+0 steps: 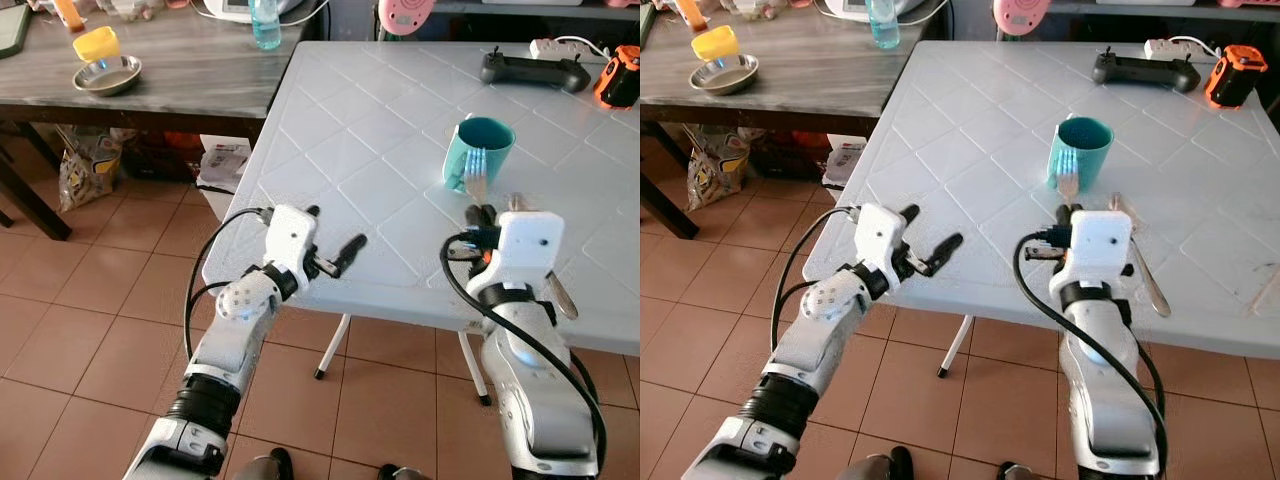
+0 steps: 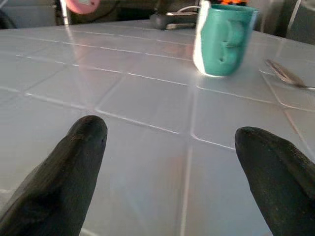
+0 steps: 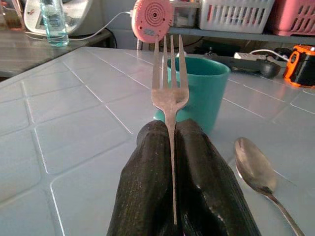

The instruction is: Setting the table

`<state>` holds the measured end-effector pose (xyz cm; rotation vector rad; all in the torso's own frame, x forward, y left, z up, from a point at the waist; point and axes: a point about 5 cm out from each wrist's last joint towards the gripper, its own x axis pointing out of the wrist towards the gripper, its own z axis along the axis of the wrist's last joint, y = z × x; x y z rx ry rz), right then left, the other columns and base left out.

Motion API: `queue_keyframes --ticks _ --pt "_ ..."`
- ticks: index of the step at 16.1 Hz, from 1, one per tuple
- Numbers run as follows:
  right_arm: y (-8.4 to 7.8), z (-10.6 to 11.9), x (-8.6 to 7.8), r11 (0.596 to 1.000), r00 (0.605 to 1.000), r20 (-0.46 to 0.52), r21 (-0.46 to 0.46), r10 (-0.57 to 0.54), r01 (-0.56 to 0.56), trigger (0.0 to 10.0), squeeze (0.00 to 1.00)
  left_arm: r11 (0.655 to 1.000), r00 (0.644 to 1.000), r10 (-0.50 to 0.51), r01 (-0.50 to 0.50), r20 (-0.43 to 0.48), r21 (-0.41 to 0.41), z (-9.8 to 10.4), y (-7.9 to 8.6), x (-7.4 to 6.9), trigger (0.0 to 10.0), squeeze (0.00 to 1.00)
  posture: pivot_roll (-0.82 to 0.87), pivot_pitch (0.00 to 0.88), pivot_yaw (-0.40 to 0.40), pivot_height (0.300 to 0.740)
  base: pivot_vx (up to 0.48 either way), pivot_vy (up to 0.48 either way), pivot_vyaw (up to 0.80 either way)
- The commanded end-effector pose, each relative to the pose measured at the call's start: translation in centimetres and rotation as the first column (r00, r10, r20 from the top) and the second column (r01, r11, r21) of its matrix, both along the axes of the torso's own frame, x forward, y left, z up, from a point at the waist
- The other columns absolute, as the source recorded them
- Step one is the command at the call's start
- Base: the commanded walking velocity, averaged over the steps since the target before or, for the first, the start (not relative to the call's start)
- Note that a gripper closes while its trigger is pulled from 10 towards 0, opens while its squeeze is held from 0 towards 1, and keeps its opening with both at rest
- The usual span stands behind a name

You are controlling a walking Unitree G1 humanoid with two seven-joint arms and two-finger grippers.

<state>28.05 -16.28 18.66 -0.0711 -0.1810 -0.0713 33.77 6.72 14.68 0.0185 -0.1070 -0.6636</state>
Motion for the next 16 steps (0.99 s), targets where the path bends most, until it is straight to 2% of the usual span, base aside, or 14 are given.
queue_keyframes --ticks 1,3,7,16 --pt "-0.34 0.61 -0.54 1.0 0.999 0.038 -0.006 -0.017 0.017 10.0 0.0 1.0 1.0 0.016 -0.016 0.007 -0.001 0.13 0.22 0.26 10.0 0.0 0.01 0.127 0.066 0.74 0.0 0.0 0.0" --pt "-0.91 0.41 -0.74 0.999 0.999 0.029 0.003 -0.045 0.045 10.0 0.0 0.998 0.998 0.058 -0.059 -0.017 -0.02 0.07 0.5 0.67 10.0 0.0 0.01 0.123 0.064 0.74 0.0 0.0 0.0" --pt "-0.93 0.62 -0.43 0.999 0.999 0.035 -0.012 -0.039 0.039 10.0 0.0 0.998 0.998 0.057 -0.057 -0.025 -0.023 -0.21 0.34 0.54 10.0 0.0 0.01 0.118 0.057 0.74 0.0 0.0 -0.42" --pt "-0.95 0.47 -0.43 0.999 0.999 0.033 0.007 -0.035 0.035 10.0 0.0 0.997 0.997 0.073 -0.074 -0.029 -0.012 -0.52 0.49 0.69 10.0 0.0 0.02 0.119 0.052 0.74 0.0 0.301 -0.42"
